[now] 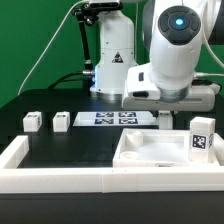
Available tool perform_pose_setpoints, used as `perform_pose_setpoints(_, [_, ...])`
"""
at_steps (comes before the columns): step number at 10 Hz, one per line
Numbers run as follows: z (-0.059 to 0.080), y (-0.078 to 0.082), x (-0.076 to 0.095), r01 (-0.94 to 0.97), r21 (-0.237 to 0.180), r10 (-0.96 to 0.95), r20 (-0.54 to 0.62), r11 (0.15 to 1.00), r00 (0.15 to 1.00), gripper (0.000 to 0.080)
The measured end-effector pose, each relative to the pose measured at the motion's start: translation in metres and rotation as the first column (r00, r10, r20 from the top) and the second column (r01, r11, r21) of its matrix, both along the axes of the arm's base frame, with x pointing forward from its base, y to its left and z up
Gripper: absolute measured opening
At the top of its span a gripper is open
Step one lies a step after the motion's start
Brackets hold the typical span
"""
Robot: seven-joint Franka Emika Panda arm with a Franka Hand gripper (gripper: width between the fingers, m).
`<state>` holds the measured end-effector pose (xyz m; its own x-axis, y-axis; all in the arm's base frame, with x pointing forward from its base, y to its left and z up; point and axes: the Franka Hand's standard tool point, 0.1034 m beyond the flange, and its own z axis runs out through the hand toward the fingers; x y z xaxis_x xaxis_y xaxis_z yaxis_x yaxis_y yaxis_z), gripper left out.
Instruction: Assemble square table
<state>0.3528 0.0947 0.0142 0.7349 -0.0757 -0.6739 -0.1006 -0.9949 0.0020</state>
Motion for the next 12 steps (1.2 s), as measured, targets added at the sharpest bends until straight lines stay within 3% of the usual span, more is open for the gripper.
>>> perform_pose_setpoints(6, [0.0,-0.002,0.001,0.006,0.0,-0.006,0.001,1.0,1.0,0.0288])
perform_pose_setpoints(7, [0.01,-0.007,0.003,0.004,-0.006,-0.004,-0.014,1.0,1.0,0.0288])
perform_pose_setpoints(10, [0.057,-0.009,0.026,0.008,-0.01,-0.008,0.016,1.0,1.0,0.0288])
perform_pose_setpoints(12, [0.058,-0.011,0.027,0.013,-0.009,-0.013,0.027,1.0,1.0,0.0288])
